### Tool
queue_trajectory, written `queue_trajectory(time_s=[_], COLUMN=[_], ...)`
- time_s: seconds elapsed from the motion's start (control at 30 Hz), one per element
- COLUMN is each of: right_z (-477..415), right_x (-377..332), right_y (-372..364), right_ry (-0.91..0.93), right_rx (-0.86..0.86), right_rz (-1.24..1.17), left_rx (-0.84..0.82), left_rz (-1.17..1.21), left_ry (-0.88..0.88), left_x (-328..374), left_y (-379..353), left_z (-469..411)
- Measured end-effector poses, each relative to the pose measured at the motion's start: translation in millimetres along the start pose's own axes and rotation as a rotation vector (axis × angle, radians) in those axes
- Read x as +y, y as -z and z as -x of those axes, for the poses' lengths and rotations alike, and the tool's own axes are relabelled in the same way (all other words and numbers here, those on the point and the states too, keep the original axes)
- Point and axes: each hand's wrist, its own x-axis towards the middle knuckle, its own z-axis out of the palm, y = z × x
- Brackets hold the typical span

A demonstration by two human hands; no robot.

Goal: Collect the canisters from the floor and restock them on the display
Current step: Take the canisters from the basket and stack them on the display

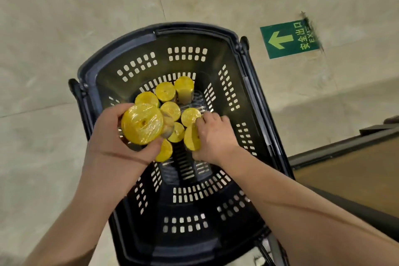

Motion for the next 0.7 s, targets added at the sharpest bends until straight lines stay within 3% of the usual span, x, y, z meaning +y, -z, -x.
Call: queue_trajectory(time_s=[0.4, 0.7], right_z=[140, 318], right_x=[-3, 12], right_y=[255, 467], right_ry=[-0.137, -0.14], right_rx=[0.289, 0.579], right_rz=[-0.284, -0.578], left_rx=[-0.032, -0.071], left_rz=[0.061, 0.037], left_ry=[-0.185, -0.438], left_x=[197, 379], left_y=[142, 260], left_z=[28, 82])
